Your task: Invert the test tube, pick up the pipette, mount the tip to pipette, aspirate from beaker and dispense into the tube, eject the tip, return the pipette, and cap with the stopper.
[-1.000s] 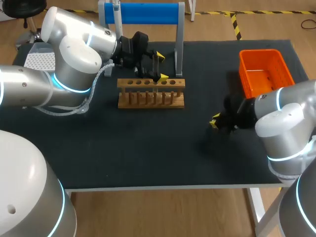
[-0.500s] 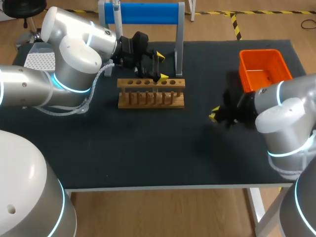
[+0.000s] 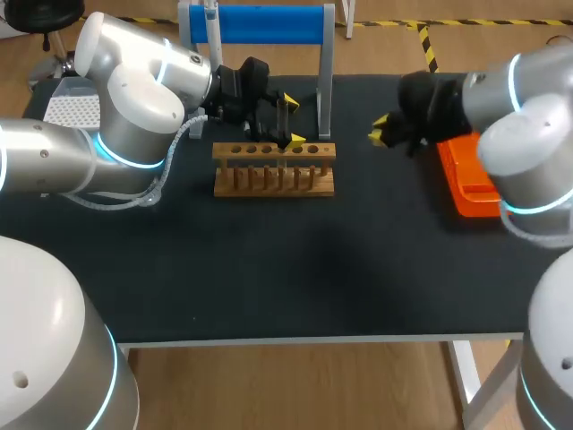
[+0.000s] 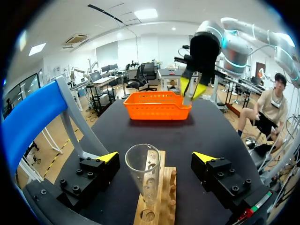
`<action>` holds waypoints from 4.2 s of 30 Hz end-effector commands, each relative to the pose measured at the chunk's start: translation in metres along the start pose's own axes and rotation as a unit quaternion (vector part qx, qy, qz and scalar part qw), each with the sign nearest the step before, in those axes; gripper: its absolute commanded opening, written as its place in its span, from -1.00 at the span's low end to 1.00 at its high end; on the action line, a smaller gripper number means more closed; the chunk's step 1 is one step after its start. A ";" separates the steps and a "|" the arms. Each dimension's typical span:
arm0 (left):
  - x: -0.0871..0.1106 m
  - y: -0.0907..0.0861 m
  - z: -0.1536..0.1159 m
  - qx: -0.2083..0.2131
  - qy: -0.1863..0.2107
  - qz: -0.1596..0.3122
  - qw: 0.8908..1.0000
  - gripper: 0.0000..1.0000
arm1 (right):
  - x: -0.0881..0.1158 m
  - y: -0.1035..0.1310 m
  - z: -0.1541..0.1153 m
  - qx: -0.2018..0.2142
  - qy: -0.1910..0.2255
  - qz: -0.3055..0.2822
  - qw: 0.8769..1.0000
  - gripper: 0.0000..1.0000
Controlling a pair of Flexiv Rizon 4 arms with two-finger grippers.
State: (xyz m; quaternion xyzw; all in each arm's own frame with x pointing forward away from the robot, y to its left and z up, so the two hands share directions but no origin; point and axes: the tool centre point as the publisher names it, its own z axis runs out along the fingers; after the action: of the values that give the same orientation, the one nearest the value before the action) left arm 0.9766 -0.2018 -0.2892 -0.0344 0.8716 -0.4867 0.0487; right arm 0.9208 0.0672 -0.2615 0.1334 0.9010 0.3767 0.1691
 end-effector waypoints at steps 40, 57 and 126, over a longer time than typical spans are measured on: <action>-0.002 0.000 0.000 -0.001 0.003 0.000 1.000 1.00 | -0.031 0.083 0.028 -0.007 0.096 -0.070 0.993 -1.00; -0.002 0.000 0.000 -0.001 0.003 0.000 1.000 1.00 | -0.026 0.140 0.063 -0.018 0.145 -0.095 0.985 -1.00; -0.002 0.000 0.000 -0.001 0.003 0.000 1.000 1.00 | -0.001 0.153 0.099 -0.001 0.181 -0.114 0.977 -1.00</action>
State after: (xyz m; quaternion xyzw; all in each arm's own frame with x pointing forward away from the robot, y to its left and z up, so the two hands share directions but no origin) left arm 0.9765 -0.2019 -0.2891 -0.0343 0.8716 -0.4865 0.0486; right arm 0.9760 0.2311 -0.2153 -0.0401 0.9242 0.3768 0.0477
